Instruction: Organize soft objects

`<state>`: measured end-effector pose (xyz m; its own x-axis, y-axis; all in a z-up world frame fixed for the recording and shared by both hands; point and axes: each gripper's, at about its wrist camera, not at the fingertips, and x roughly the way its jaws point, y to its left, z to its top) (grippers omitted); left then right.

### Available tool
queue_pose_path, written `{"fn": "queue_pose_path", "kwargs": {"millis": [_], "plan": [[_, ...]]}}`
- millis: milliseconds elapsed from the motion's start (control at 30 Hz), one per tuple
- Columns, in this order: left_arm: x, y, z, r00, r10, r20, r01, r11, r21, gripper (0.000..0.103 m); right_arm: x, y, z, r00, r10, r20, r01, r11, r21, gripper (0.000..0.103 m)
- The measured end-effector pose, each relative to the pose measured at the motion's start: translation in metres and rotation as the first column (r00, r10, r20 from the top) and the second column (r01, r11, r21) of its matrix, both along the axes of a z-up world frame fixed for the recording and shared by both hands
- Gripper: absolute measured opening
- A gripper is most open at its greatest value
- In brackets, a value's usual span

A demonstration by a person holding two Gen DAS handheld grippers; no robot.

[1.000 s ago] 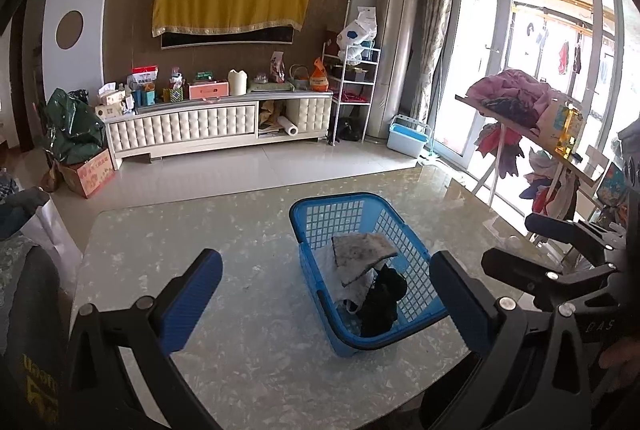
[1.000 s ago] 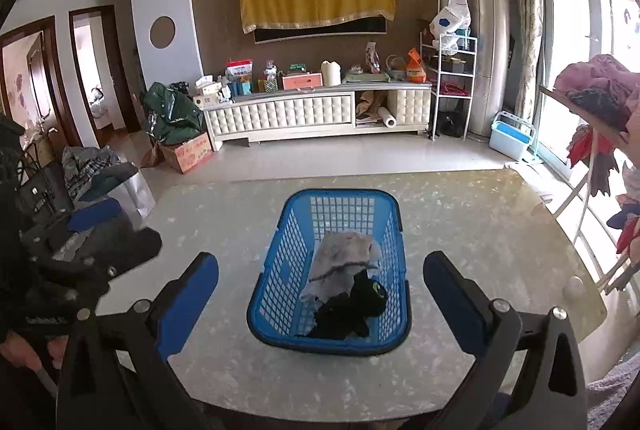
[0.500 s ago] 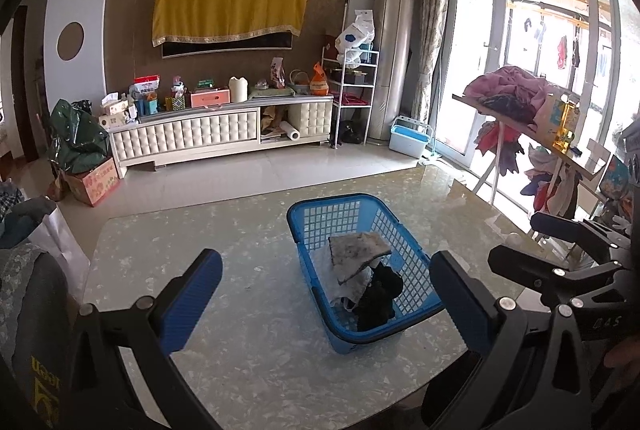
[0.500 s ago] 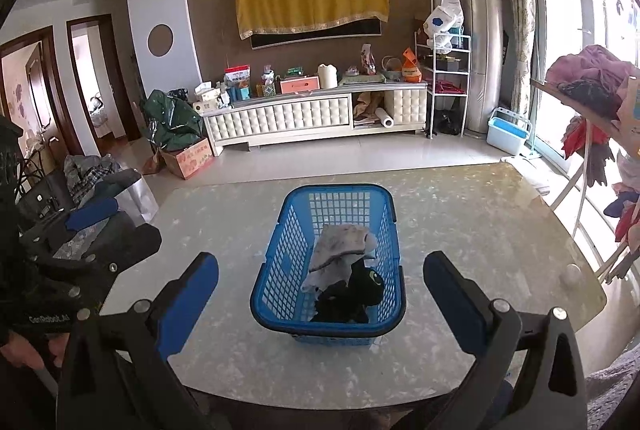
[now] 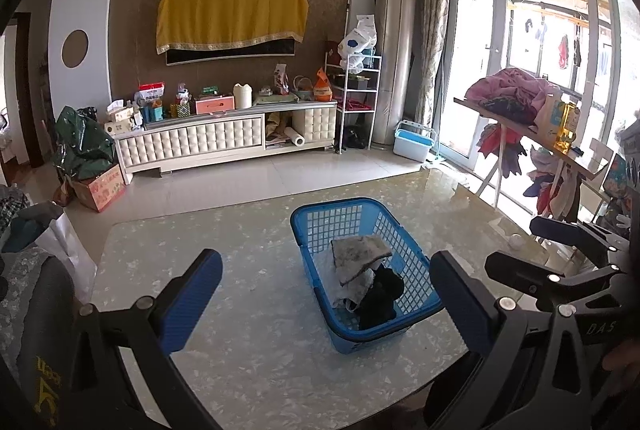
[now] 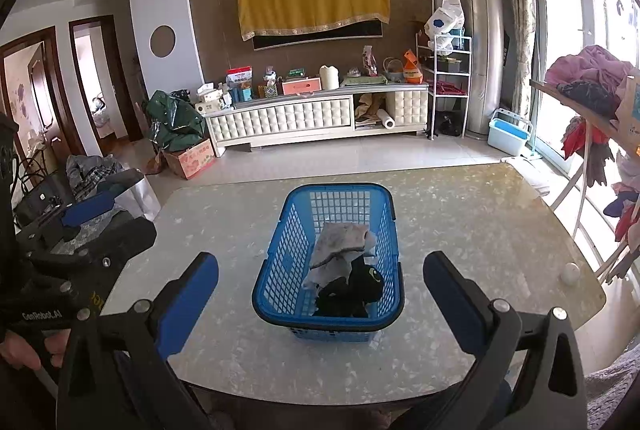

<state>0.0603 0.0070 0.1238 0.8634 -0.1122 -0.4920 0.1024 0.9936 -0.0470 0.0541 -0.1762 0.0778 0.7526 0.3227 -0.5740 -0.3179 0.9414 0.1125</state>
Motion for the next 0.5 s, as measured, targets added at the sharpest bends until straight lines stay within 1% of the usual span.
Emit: {"fn": "queue_pose_path", "kwargs": {"millis": [100, 333, 400, 500], "plan": [[-0.0020, -0.0016, -0.0001, 1.000, 0.002, 0.009, -0.002, 1.000, 0.012, 0.103, -0.0012, 0.0000, 0.0000, 1.000, -0.001, -0.002, 0.001, 1.000, -0.002, 0.103], [-0.0024, -0.0039, -0.0010, 1.000, 0.000, 0.001, 0.000, 1.000, 0.019, 0.103, -0.0022, 0.0022, -0.0005, 1.000, -0.002, -0.011, 0.002, 1.000, -0.008, 0.103], [-0.0024, -0.0039, -0.0011, 1.000, 0.011, 0.005, -0.011, 1.000, 0.025, 0.103, -0.0025, 0.0024, 0.0001, 1.000, -0.001, -0.010, 0.001, 1.000, -0.008, 0.103], [-0.0028, -0.0026, -0.0017, 1.000, 0.010, 0.003, -0.010, 1.000, 0.014, 0.103, -0.0037, 0.0021, 0.0006, 1.000, -0.002, -0.007, 0.002, 1.000, -0.009, 0.103]]}}
